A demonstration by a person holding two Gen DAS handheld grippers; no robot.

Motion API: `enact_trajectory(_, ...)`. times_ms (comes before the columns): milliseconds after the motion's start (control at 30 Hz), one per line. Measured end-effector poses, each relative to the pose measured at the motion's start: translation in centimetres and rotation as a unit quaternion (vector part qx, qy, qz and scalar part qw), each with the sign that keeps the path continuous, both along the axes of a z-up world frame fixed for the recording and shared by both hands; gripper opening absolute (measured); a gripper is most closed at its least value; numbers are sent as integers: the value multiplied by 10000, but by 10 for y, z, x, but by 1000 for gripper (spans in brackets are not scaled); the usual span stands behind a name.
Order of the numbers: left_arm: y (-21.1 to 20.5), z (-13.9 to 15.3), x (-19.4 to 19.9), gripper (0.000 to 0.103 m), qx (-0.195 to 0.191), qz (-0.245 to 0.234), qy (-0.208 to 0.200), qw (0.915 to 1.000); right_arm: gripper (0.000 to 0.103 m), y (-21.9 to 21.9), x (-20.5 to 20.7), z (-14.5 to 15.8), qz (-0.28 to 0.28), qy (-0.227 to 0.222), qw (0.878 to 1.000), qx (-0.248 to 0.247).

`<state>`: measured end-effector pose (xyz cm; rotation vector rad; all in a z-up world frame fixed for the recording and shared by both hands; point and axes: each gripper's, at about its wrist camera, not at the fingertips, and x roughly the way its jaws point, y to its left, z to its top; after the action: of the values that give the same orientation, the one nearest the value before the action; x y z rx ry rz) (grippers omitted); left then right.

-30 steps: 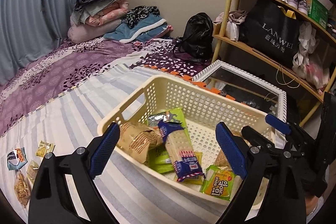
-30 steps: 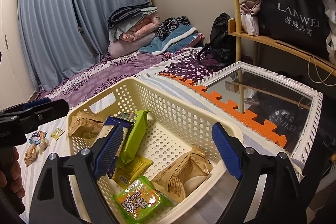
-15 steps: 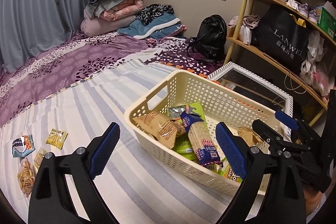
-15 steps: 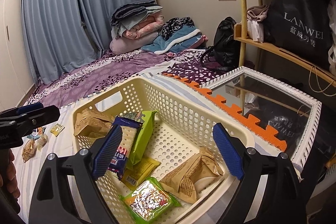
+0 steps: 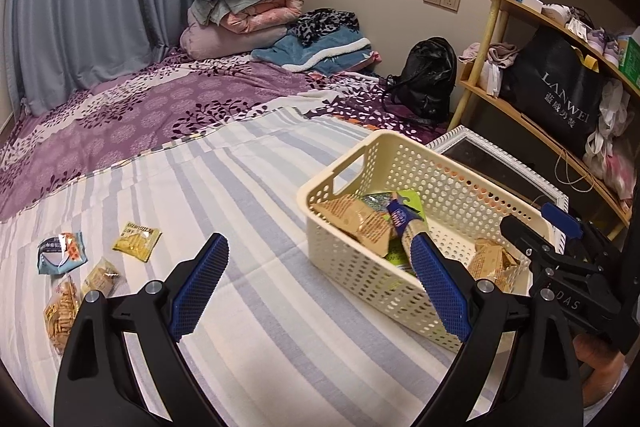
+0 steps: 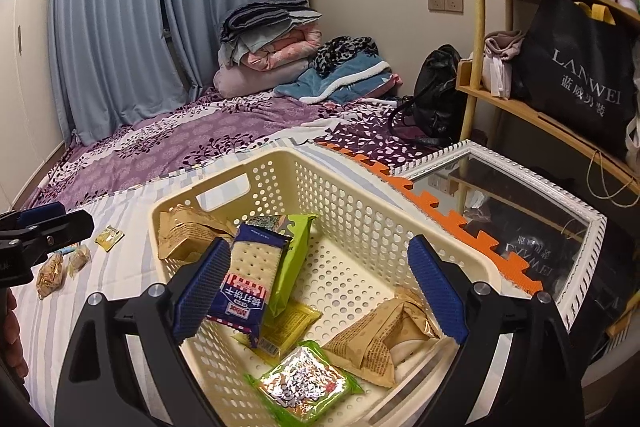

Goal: Organize snacks
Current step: 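Withdraw both grippers from the basket toward the remaining snacks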

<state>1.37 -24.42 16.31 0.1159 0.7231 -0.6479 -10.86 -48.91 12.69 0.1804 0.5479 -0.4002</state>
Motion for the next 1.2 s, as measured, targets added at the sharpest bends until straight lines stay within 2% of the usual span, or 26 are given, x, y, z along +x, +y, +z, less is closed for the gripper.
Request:
enact_trajectory(700, 91, -20, 17, 94, -210, 779, 277, 9964, 90, 54, 29, 6, 372, 337, 9981, -369)
enact_trajectory(1200, 160, -40, 30, 94, -317, 1505, 434, 9872, 90, 90, 49, 5, 732, 472, 9949, -513)
